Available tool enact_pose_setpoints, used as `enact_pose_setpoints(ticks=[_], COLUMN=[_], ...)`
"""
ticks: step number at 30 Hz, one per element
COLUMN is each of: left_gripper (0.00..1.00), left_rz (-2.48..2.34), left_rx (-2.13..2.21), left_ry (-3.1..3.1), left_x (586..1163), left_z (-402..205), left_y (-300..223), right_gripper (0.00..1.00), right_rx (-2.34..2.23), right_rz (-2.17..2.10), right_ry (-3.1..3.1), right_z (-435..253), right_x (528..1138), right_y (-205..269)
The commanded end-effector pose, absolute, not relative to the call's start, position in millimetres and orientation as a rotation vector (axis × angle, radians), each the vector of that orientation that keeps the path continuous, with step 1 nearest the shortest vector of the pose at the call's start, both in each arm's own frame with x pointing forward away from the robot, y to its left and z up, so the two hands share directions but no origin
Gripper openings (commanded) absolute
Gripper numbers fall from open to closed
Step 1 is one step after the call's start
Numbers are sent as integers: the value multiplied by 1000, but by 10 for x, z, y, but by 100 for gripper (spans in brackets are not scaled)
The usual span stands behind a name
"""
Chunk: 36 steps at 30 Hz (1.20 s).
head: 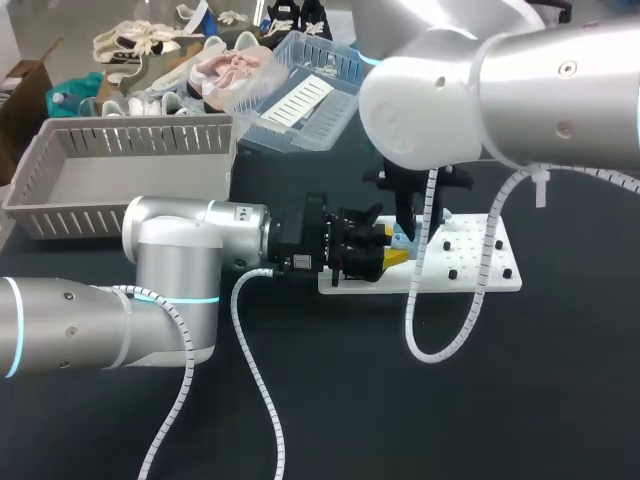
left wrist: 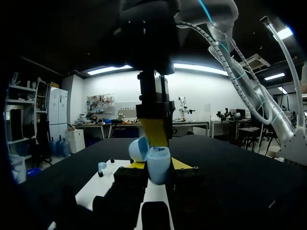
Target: Pick up each earbud case from the left stands, insert the matching earbuds, close the lid, and place the case in the box.
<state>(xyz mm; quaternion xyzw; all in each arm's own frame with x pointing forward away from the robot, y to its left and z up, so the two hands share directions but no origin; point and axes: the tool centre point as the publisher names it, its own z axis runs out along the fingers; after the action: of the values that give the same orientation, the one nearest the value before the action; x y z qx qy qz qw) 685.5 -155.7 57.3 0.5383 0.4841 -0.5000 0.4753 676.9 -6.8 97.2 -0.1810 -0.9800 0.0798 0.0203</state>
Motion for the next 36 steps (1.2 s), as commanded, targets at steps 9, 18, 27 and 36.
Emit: enact_pose_setpoints(ticks=[9, 18, 27, 36], left_gripper=[0, 0, 0, 0], left_rz=[-1224, -1224, -1224, -1224], left_rx=[1317, 1317, 1317, 1317], left_ry=[1182, 1182, 1182, 1182], left_x=[6866, 6866, 6866, 6866], left_z=[571, 571, 571, 571], left_y=[-1563, -1563, -1563, -1563], right_gripper=[31, 39, 49, 49], right_rx=[-573, -636, -681, -656], right_rz=[224, 94, -29, -99], right_ry=[-3041, -3106, -3274, -3336], right_z=[990, 1285, 1479, 1376], right_x=[6792, 6729, 6791, 6964], right_y=[-52, -173, -432, -671])
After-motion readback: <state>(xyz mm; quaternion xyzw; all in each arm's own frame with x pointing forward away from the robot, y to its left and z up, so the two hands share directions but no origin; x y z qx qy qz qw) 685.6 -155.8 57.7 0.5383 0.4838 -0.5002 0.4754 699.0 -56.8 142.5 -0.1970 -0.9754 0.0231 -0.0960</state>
